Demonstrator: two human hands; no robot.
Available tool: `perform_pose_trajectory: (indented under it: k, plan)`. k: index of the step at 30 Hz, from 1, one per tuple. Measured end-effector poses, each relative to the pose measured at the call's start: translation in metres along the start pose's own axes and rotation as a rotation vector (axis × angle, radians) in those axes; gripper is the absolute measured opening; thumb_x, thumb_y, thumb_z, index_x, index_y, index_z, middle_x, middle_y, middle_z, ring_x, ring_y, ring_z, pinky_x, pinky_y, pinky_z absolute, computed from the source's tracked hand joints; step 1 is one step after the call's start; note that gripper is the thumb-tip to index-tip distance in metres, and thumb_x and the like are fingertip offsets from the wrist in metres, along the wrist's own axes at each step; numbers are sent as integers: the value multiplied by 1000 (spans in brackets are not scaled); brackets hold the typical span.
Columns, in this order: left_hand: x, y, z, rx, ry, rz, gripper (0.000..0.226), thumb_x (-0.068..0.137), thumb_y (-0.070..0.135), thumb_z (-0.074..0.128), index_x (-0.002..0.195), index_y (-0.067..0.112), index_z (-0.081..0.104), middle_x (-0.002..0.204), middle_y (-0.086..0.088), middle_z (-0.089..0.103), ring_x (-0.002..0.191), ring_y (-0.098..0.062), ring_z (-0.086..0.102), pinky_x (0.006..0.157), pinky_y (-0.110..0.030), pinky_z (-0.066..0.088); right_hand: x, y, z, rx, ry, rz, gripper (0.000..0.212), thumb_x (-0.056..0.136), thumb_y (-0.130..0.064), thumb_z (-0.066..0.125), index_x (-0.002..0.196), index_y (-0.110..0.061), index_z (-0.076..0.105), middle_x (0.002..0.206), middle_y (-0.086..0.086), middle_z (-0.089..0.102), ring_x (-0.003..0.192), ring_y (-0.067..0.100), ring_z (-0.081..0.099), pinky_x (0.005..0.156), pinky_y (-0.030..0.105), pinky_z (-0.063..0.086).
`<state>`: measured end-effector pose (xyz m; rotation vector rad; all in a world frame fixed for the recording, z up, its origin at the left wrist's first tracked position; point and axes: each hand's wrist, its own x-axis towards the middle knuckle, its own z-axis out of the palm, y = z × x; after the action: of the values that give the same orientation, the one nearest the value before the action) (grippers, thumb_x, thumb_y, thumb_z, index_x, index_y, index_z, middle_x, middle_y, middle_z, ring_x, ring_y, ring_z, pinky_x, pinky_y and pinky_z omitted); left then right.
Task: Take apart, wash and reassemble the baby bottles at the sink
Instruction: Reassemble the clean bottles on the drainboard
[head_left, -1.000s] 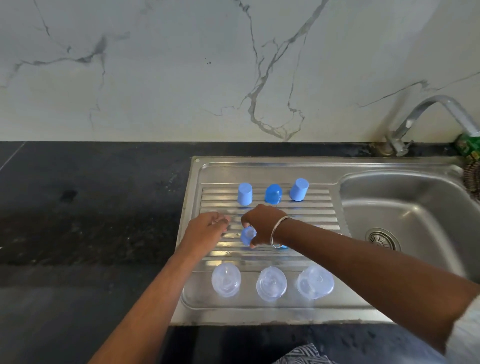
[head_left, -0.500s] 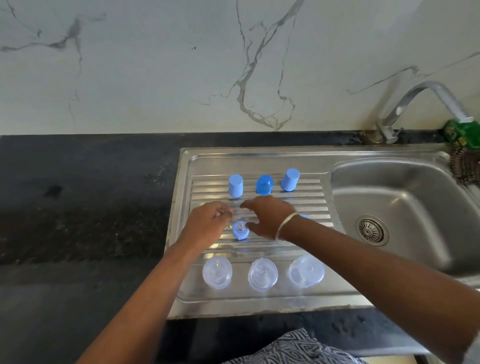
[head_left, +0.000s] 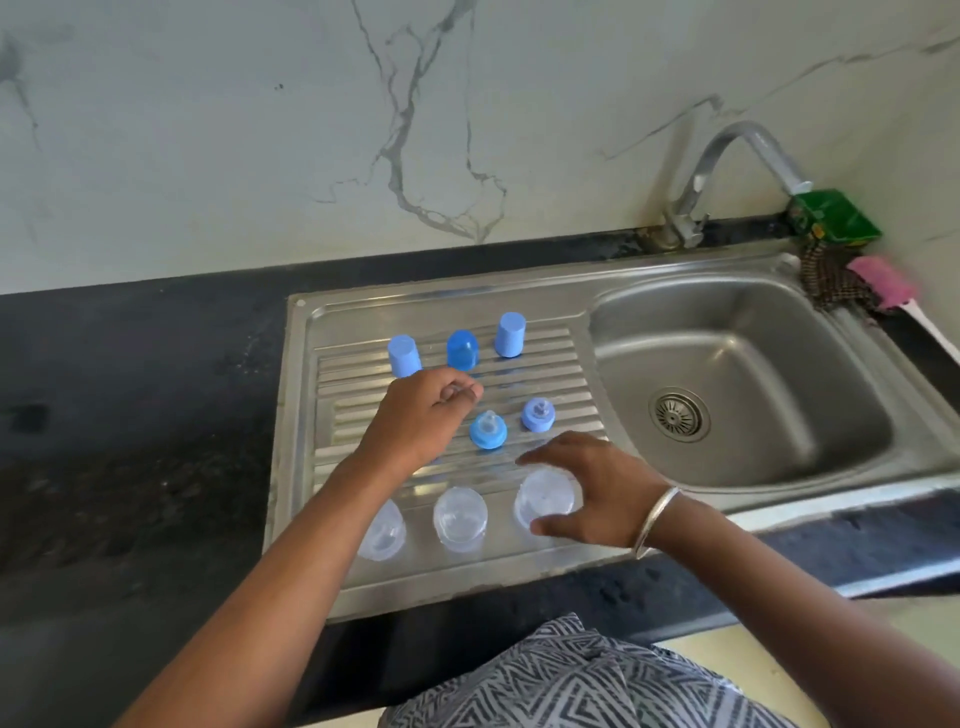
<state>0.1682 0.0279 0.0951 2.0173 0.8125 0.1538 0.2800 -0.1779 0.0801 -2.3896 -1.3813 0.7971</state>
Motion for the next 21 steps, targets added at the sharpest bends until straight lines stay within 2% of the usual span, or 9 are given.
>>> perform_pose_trajectory:
  k: [4,6,8,10,11,15,17,19,21]
  plan:
    - [-1,18,12,14,-15,20,22,95,36,60,109,24,72,99,8,69,95,-7,65,81,-22,46,-3,8,12,58,82,-9,60,61,-52,81,116,-36,60,104,-8,64,97,13,60,87,29,49]
    - [-2,26,17,15,-8,28,19,95,34,60,107,25,72,100,9,69,92,-4,65,78,-19,45,-4,18,9,215,164,114,49,60,-45,85,102,-31,64,90,-7,67,82,12,63,75,22,49]
    - [-4,32,23,23,7,34,15,96,30,60,104,27,71,100,11,69,89,0,64,77,-16,46,-5,31,3,644,182,306,40,59,-31,89,88,-20,63,79,2,68,70,16,65,70,24,54]
    - [-6,39,32,38,18,33,15,96,24,58,103,27,71,102,9,70,92,-4,65,84,-23,49,-6,44,-3,1182,143,426,32,62,-13,83,81,-9,57,79,16,66,69,29,68,72,41,58]
    - [-6,44,39,40,17,25,17,97,21,57,104,26,71,102,7,71,95,-8,65,88,-27,50,-8,50,-8,1345,136,469,27,63,-9,77,80,-7,56,80,20,66,70,35,68,73,45,58]
    - [-8,63,71,2,88,-12,20,97,16,56,111,19,71,105,5,72,101,-11,65,89,-26,48,-14,72,-22,1605,115,587,17,80,-17,62,91,-4,59,79,23,67,69,37,69,65,34,55]
    - [-13,71,88,-53,159,-65,20,96,20,61,114,17,69,105,4,70,102,-12,63,89,-26,46,-15,79,-25,1663,61,583,26,87,-22,57,100,0,59,83,26,68,66,34,69,60,31,55]
    - [-20,78,109,-165,191,-164,25,89,33,70,110,19,67,101,6,69,97,-12,64,91,-32,48,-14,89,-29,1737,7,548,38,88,-27,56,110,3,60,89,27,67,67,34,69,57,30,58]
    - [-27,84,129,-389,119,-258,47,74,51,76,107,19,67,100,3,72,96,-13,68,93,-39,53,-12,97,-30,1819,-43,524,43,91,-30,56,116,4,59,98,27,65,72,37,69,58,33,59]
